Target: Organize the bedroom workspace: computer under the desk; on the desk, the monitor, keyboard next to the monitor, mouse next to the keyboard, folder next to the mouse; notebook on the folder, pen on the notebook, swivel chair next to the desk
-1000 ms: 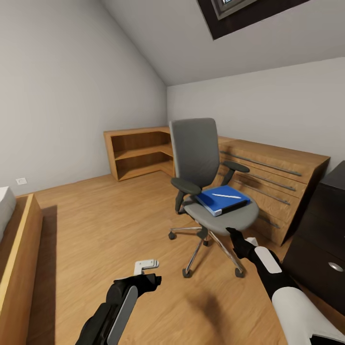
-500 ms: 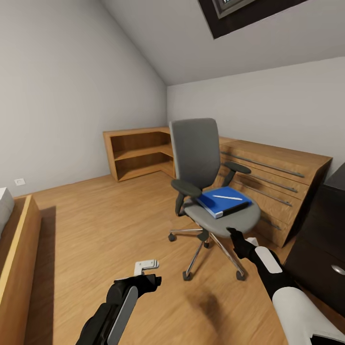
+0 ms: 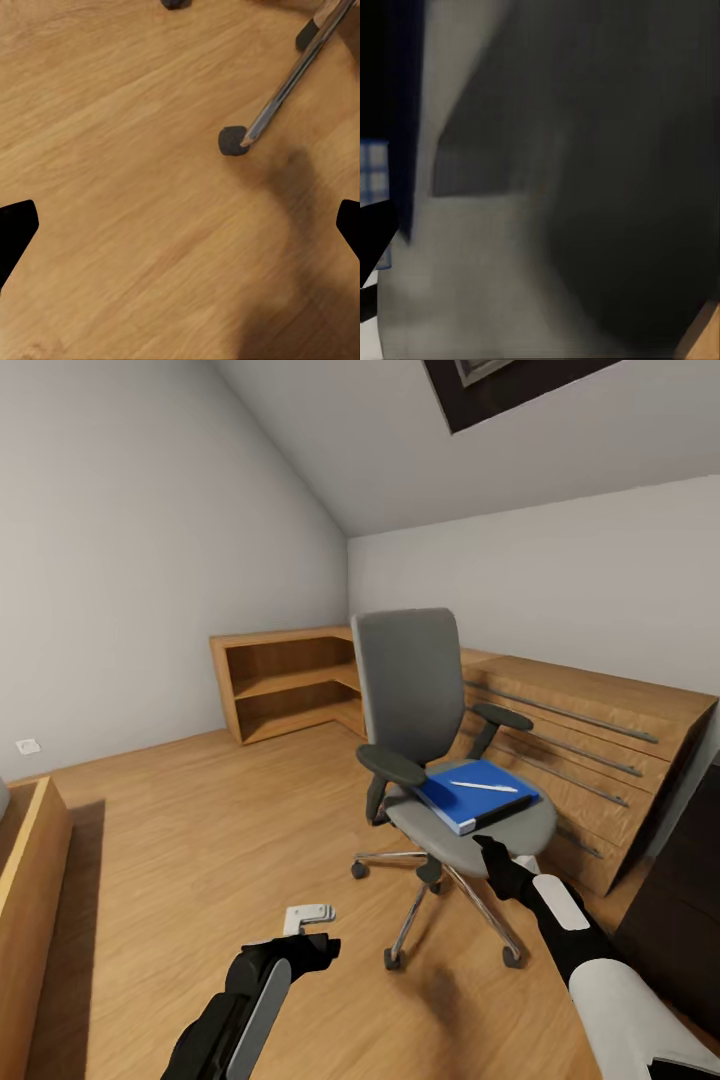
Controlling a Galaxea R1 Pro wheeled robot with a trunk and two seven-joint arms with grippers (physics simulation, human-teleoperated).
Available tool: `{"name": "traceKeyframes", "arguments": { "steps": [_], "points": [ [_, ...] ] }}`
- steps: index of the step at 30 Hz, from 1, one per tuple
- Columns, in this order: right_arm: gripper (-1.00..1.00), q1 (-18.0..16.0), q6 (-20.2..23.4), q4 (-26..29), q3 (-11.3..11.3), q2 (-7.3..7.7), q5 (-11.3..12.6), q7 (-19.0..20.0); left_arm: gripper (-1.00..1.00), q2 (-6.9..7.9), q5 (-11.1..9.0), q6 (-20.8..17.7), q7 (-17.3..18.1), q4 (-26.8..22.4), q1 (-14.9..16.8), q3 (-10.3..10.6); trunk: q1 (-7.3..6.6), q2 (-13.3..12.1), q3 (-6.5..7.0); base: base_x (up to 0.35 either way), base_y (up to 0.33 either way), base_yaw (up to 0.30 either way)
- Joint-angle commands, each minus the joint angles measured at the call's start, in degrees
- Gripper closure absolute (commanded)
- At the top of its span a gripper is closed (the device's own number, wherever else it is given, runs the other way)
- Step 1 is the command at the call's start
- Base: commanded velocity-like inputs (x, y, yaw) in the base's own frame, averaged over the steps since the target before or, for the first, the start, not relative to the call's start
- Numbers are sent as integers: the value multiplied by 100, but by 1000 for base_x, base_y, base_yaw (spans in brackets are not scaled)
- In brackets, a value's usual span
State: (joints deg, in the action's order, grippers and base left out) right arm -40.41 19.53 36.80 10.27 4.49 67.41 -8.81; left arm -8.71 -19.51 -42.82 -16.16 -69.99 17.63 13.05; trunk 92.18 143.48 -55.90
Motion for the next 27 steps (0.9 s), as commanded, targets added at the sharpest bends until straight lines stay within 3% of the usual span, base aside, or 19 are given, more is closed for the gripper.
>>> {"name": "traceKeyframes", "arguments": {
  "steps": [1,19,27],
  "points": [
    [-100,-2,24,12,10,-1,53,-42,-100,1,-57,-16,-54,-6,3,12,1,2,-6,199,-43,0],
    [-100,-2,24,12,10,8,53,-51,-100,1,-61,-17,-46,-6,3,20,1,2,-6,247,-136,0],
    [-100,-2,24,12,14,7,53,-51,-100,1,-62,-20,-44,-6,3,20,1,2,-6,16,-24,0]
  ]
}}
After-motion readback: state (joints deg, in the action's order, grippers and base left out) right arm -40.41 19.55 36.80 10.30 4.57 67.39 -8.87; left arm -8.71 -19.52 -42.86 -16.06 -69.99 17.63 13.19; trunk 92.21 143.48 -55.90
